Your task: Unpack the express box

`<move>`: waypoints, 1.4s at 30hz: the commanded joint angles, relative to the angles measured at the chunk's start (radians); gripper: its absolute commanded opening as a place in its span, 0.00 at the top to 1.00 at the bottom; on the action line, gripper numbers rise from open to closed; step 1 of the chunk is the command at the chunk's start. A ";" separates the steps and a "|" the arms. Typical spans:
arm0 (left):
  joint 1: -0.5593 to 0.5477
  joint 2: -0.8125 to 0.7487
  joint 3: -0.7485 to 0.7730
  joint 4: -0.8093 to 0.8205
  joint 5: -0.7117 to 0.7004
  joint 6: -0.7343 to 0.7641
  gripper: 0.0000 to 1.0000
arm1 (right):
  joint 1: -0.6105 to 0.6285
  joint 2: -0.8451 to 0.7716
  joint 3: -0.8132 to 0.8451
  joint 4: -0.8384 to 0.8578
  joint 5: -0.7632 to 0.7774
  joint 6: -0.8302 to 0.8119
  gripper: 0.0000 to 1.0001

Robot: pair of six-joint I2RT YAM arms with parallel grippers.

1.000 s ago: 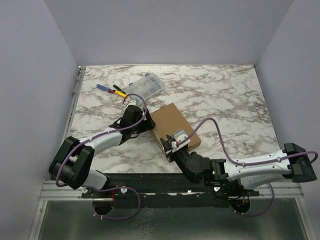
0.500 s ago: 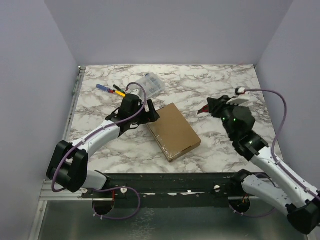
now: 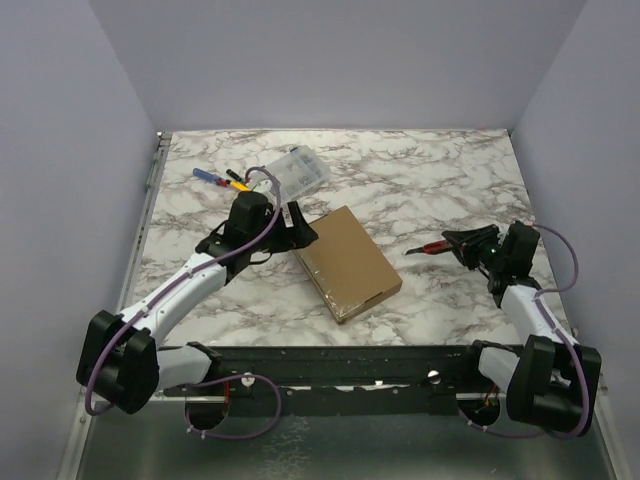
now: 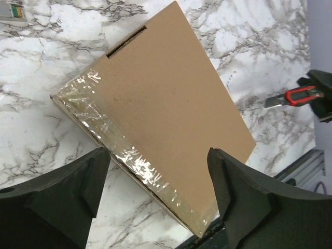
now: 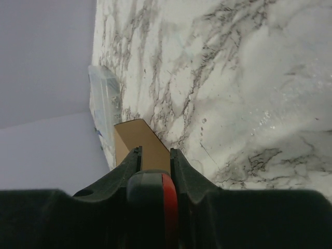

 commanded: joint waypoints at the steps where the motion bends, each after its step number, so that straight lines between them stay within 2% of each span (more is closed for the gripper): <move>1: 0.003 -0.064 -0.057 -0.013 0.038 -0.113 0.20 | -0.018 0.053 -0.042 0.104 -0.006 0.174 0.99; 5: -0.010 -0.104 -0.121 0.019 0.015 -0.207 0.26 | -0.018 0.136 -0.022 0.100 0.134 0.241 0.99; 8: -0.027 -0.141 -0.182 0.065 -0.019 -0.277 0.27 | -0.012 0.224 -0.040 0.249 0.221 0.341 0.97; 10: -0.037 -0.156 -0.218 0.106 -0.016 -0.320 0.28 | 0.002 0.310 0.020 0.212 0.266 0.359 0.95; 14: -0.063 -0.148 -0.250 0.161 0.004 -0.373 0.29 | 0.007 0.459 0.097 0.234 0.243 0.404 0.90; 18: -0.089 -0.155 -0.273 0.164 -0.039 -0.408 0.32 | 0.019 0.531 0.126 0.225 0.241 0.436 0.83; 23: -0.094 -0.165 -0.294 0.197 -0.061 -0.424 0.32 | 0.039 0.524 0.131 0.167 0.275 0.407 0.68; 28: -0.098 -0.125 -0.285 0.205 -0.042 -0.422 0.32 | 0.047 0.492 0.105 0.125 0.278 0.350 0.21; 31: -0.105 -0.104 -0.283 0.213 -0.035 -0.425 0.31 | 0.053 0.479 0.085 0.115 0.252 0.297 0.04; 36: -0.117 -0.080 -0.287 0.223 -0.030 -0.417 0.31 | 0.082 0.398 0.065 0.042 0.272 0.150 0.00; 42: -0.120 -0.093 -0.304 0.218 -0.080 -0.428 0.35 | 0.222 0.302 0.097 -0.089 0.336 -0.139 0.01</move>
